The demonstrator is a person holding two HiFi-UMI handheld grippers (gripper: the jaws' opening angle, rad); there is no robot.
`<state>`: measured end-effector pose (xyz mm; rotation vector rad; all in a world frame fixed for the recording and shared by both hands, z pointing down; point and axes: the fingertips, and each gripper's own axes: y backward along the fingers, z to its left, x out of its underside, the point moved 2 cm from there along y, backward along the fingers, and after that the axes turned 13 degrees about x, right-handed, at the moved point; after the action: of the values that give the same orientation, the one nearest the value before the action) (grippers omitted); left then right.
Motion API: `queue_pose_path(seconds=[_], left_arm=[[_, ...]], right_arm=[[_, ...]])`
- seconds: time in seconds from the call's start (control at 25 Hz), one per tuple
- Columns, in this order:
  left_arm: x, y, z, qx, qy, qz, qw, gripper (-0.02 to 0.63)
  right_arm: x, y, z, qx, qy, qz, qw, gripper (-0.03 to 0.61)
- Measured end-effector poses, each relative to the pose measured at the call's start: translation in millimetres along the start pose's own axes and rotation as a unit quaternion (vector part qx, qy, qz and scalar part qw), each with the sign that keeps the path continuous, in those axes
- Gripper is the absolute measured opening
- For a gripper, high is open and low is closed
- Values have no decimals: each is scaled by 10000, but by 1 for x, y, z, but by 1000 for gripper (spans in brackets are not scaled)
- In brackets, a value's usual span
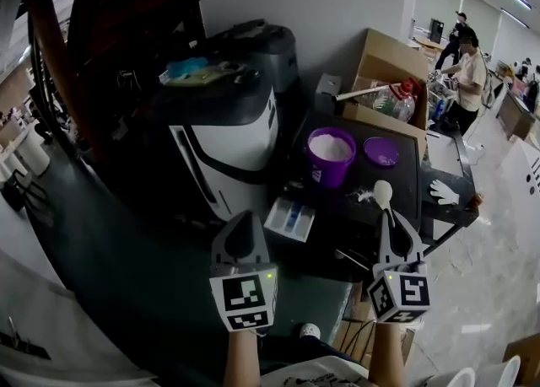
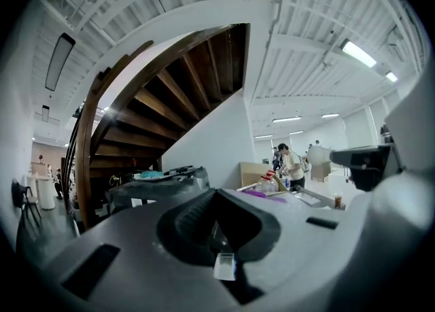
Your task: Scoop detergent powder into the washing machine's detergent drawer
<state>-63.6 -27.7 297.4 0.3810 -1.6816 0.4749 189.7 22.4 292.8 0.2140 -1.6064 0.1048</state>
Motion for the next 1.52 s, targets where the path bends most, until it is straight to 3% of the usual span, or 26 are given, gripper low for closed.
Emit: queue_pose_path(seconds=[0.28,0.8,1.52], left_arm=[[-5,-59,6,-212,29,23,9998,3],[10,-116,24,-368,75,264,9989,3],[6,-235,76,99,35,239,9997,2]], right_arm=[[-6,-68,-13,-185,-30,-174,9997,20],[24,-136,-19,-285,-60,122,9995,20],[38,-247,-4,-27,49,352,9994,20]])
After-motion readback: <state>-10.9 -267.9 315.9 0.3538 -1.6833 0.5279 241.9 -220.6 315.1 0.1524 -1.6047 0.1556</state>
